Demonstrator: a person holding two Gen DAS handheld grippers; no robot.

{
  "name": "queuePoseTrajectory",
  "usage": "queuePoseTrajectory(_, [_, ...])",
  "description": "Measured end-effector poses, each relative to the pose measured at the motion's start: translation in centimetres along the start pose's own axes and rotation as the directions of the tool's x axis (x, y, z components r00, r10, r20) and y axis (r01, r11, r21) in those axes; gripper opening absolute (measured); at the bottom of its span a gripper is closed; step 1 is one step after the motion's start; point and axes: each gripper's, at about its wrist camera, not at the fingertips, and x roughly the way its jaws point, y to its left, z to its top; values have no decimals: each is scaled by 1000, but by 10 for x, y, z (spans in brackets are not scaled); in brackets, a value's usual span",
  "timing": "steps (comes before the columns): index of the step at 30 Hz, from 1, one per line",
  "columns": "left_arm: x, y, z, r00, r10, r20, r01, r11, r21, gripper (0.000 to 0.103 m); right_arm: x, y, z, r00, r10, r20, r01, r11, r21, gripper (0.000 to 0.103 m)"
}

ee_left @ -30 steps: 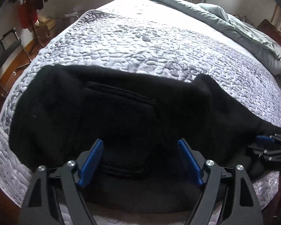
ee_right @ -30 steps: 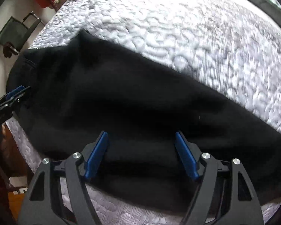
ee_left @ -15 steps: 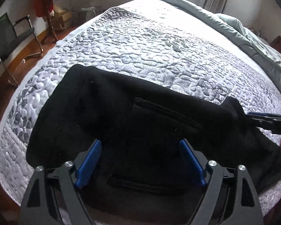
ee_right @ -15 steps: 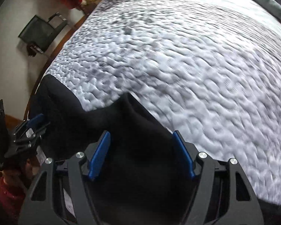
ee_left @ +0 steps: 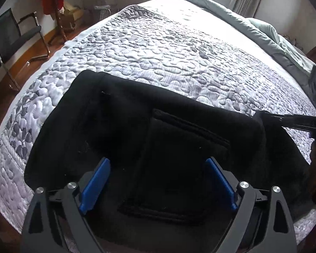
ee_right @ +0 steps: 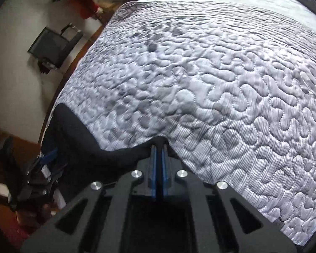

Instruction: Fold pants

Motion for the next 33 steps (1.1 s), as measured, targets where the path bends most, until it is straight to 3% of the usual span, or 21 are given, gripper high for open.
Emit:
queuePoseTrajectory(4, [-5, 3, 1, 1000, -7, -14, 7, 1000, 0, 92, 18, -6, -3, 999, -23, -25, 24, 999, 35, 7])
queuePoseTrajectory(7, [-26, 12, 0, 999, -51, -17, 50, 998, -48, 92, -6, -8, -7, 1000, 1, 27, -2, 999, 54, 18])
queuePoseTrajectory(8, [-34, 16, -2, 998, -70, -11, 69, 996, -63, 92, -21, -8, -13, 998, -12, 60, 9, 999, 47, 29])
queuePoseTrajectory(10, [-50, 24, -7, 998, -67, -3, 67, 994, -82, 92, -44, -9, -26, 995, -20, 93, 17, 999, 41, 34])
queuePoseTrajectory(12, [-60, 35, -16, 1000, -19, -16, 18, 995, -94, 92, -65, -9, -49, 994, -34, 105, 30, 999, 34, 34])
queuePoseTrajectory(15, [-61, 50, -30, 998, -6, -55, -2, 988, -152, 92, -89, -12, -98, 992, -72, 107, 69, 997, 29, 34])
queuePoseTrajectory(20, [-47, 62, -44, 994, -75, -84, 51, 965, -258, 89, -100, -33, -164, 990, -111, 90, 99, 987, 123, 35])
queuePoseTrajectory(22, [-39, 59, -40, 994, -77, -82, 53, 964, -259, 83, -101, -45, -182, 992, -103, 77, 88, 981, 172, 35])
queuePoseTrajectory(24, [-30, 57, -37, 993, -66, -97, 38, 963, -267, 60, -100, -56, -198, 992, -106, 62, 91, 973, 214, 35])
queuePoseTrajectory(25, [-25, 59, -37, 993, -46, -110, 12, 956, -292, 55, -100, -60, -204, 992, -110, 56, 94, 969, 230, 35])
queuePoseTrajectory(27, [-27, 64, -37, 994, -64, -93, 28, 937, -347, 42, -102, -64, -213, 992, -114, 51, 98, 964, 249, 38])
queuePoseTrajectory(29, [-39, 65, -38, 998, -32, -61, 9, 938, -347, 23, -105, -69, -221, 992, -113, 55, 95, 959, 267, 39])
queuePoseTrajectory(31, [-54, 67, -43, 999, -40, -19, 31, 942, -334, 18, -110, -72, -226, 991, -118, 61, 96, 956, 278, 39])
queuePoseTrajectory(33, [-54, 64, -47, 1000, -7, -29, -2, 955, -295, 15, -112, -77, -229, 989, -131, 66, 106, 950, 293, 40])
